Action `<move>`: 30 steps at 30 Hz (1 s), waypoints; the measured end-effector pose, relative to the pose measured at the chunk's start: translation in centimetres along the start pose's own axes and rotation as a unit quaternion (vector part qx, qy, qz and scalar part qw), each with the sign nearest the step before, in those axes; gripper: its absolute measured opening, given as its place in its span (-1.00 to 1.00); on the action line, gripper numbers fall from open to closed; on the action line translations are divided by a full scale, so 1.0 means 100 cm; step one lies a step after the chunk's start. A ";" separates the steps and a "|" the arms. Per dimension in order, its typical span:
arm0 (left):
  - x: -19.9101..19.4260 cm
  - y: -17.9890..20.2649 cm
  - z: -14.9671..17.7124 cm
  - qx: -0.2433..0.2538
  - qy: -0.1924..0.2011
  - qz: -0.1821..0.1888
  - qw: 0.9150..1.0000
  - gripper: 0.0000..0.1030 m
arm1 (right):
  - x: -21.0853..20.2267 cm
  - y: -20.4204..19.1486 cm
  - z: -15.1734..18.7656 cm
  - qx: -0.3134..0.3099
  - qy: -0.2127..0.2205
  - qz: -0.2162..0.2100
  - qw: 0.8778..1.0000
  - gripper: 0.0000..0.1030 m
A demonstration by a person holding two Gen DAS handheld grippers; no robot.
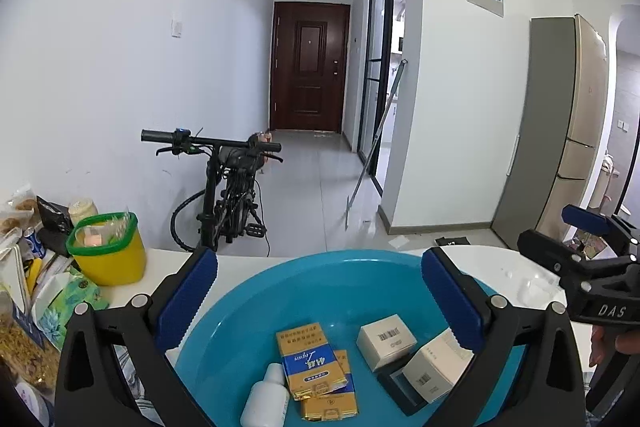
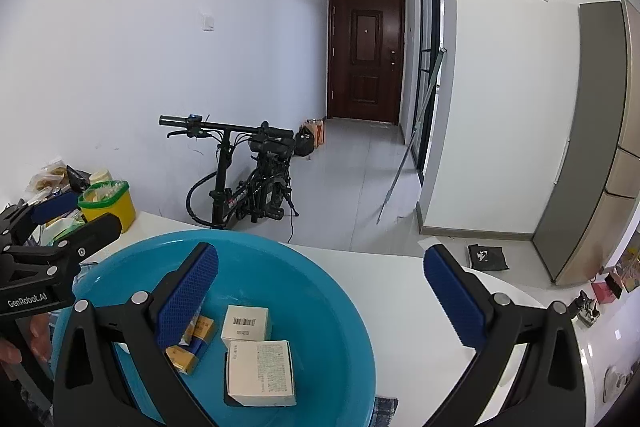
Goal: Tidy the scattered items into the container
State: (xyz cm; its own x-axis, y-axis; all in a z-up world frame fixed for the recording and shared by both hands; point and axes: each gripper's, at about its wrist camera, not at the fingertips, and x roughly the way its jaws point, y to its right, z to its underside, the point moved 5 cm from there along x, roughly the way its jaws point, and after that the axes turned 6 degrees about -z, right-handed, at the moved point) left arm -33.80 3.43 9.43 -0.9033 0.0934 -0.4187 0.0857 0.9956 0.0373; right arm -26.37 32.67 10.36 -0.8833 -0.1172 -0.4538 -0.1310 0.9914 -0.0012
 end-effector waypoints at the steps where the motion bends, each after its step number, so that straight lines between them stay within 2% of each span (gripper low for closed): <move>1: -0.002 0.000 -0.001 -0.002 0.001 0.002 1.000 1.00 | -0.003 -0.001 0.000 0.000 0.003 -0.001 1.000 0.99; 5: -0.014 -0.003 -0.009 -0.009 0.013 0.005 1.000 1.00 | -0.016 -0.004 -0.003 -0.007 0.013 -0.002 1.000 0.99; 8: -0.023 -0.003 -0.014 0.012 0.025 -0.007 1.000 1.00 | -0.025 -0.006 -0.005 -0.012 0.019 0.000 1.000 0.99; 11: -0.032 -0.004 -0.015 0.019 0.028 -0.017 0.999 1.00 | -0.034 -0.006 -0.007 -0.007 0.024 -0.004 1.000 0.99; 14: -0.043 -0.007 -0.015 0.013 0.028 -0.011 0.999 1.00 | -0.043 -0.005 -0.009 -0.001 0.028 -0.008 1.000 0.99; 20: -0.060 -0.009 -0.014 0.022 0.025 -0.021 0.999 1.00 | -0.060 -0.009 -0.010 -0.009 0.035 -0.003 0.999 0.99; 24: -0.074 -0.012 -0.013 0.005 0.022 -0.010 1.000 1.00 | -0.075 -0.016 -0.010 -0.020 0.043 -0.008 0.999 0.99; 29: -0.095 -0.018 -0.012 -0.008 0.002 -0.024 1.000 1.00 | -0.097 -0.020 -0.010 -0.014 0.059 -0.014 0.998 0.99; 30: -0.100 -0.019 -0.012 -0.014 0.001 -0.017 1.000 1.00 | -0.103 -0.021 -0.010 -0.012 0.062 -0.018 0.998 0.99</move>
State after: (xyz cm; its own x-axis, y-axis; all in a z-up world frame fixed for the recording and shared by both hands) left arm -25.42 0.61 14.68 -0.9063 0.0592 -0.4184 0.0432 0.9979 0.0475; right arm -17.46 31.71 15.88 -0.9267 -0.1597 -0.3402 -0.1725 0.9850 0.0077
